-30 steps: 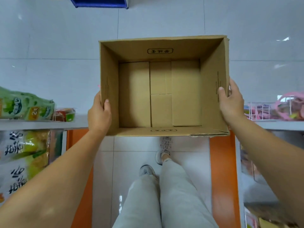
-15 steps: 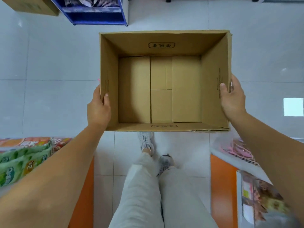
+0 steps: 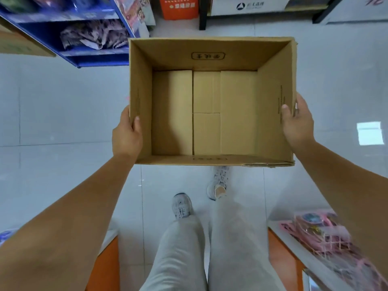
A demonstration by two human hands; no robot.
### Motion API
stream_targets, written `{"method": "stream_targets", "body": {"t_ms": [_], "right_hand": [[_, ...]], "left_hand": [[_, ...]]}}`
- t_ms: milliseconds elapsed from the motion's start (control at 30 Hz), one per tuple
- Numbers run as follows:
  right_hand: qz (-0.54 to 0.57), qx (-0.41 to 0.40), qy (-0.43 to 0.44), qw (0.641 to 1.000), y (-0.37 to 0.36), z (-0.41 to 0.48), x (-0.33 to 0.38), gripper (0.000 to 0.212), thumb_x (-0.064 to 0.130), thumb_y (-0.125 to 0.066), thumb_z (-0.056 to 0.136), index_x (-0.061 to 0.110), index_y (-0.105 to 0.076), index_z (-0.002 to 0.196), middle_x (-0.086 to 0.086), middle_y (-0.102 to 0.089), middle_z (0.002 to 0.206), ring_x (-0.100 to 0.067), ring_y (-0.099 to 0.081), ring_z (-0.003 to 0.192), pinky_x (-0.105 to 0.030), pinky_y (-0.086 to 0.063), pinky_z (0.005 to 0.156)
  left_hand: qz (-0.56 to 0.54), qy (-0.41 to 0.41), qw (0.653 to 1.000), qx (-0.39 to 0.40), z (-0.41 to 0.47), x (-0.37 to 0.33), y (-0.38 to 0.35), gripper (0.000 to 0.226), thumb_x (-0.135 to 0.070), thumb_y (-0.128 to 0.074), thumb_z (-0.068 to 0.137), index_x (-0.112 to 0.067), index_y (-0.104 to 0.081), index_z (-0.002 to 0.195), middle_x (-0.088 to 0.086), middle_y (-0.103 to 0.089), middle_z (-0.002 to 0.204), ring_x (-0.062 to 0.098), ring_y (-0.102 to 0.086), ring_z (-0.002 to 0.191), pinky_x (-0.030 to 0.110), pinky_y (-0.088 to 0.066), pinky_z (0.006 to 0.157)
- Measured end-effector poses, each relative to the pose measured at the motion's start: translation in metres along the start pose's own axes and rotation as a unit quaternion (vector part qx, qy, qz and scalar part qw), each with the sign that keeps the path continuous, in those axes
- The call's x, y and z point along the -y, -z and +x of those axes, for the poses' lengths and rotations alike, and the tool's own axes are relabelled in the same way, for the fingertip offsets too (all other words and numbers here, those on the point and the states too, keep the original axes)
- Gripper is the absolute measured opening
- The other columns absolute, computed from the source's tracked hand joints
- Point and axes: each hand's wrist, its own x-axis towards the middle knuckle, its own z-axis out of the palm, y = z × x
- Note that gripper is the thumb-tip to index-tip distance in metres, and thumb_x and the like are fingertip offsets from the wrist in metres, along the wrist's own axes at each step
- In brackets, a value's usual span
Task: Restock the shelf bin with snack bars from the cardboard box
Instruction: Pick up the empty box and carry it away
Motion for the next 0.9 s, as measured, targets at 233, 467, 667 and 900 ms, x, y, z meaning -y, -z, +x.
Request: {"method": "stream_targets", "body": {"t_ms": [233, 467, 667, 900], "right_hand": [[-0.028, 0.012, 0.018, 0.999, 0.005, 0.104, 0.060, 0.045, 0.032, -0.040, 0.101, 0.033, -0.034, 0.145, 0.008, -0.049, 0.142, -0.017, -0.048, 0.128, -0.039, -0.039, 0.109], [-0.057, 0.017, 0.005, 0.998, -0.023, 0.193, 0.107, 0.046, 0.031, -0.040, 0.101, 0.030, -0.033, 0.146, 0.004, -0.049, 0.142, -0.020, -0.048, 0.127, -0.036, -0.037, 0.107], [-0.055, 0.014, -0.020, 0.998, -0.071, 0.271, 0.122, 0.045, 0.030, -0.040, 0.101, 0.034, -0.033, 0.145, 0.004, -0.053, 0.138, -0.022, -0.051, 0.123, -0.032, -0.038, 0.099], [-0.065, 0.029, -0.059, 0.996, -0.131, 0.365, 0.099, 0.046, 0.033, -0.040, 0.101, 0.036, -0.032, 0.146, 0.004, -0.053, 0.138, -0.024, -0.053, 0.122, -0.036, -0.041, 0.102]], "left_hand": [[-0.012, 0.013, 1.000, -0.001, 0.083, -0.063, -0.023, 0.042, -0.029, -0.035, 0.105, -0.029, -0.037, 0.147, 0.003, -0.063, 0.126, 0.028, -0.062, 0.109, 0.041, -0.050, 0.098], [-0.001, 0.022, 1.000, 0.011, 0.182, -0.096, -0.035, 0.040, -0.027, -0.036, 0.105, -0.025, -0.040, 0.145, 0.009, -0.064, 0.125, 0.036, -0.060, 0.109, 0.044, -0.046, 0.095], [0.016, 0.027, 0.999, 0.037, 0.278, -0.108, -0.063, 0.043, -0.031, -0.034, 0.106, -0.026, -0.036, 0.148, 0.008, -0.059, 0.135, 0.037, -0.057, 0.119, 0.049, -0.044, 0.102], [0.034, 0.056, 0.996, 0.059, 0.367, -0.101, -0.122, 0.043, -0.031, -0.034, 0.106, -0.025, -0.036, 0.148, 0.009, -0.059, 0.136, 0.040, -0.057, 0.120, 0.052, -0.044, 0.103]]}}
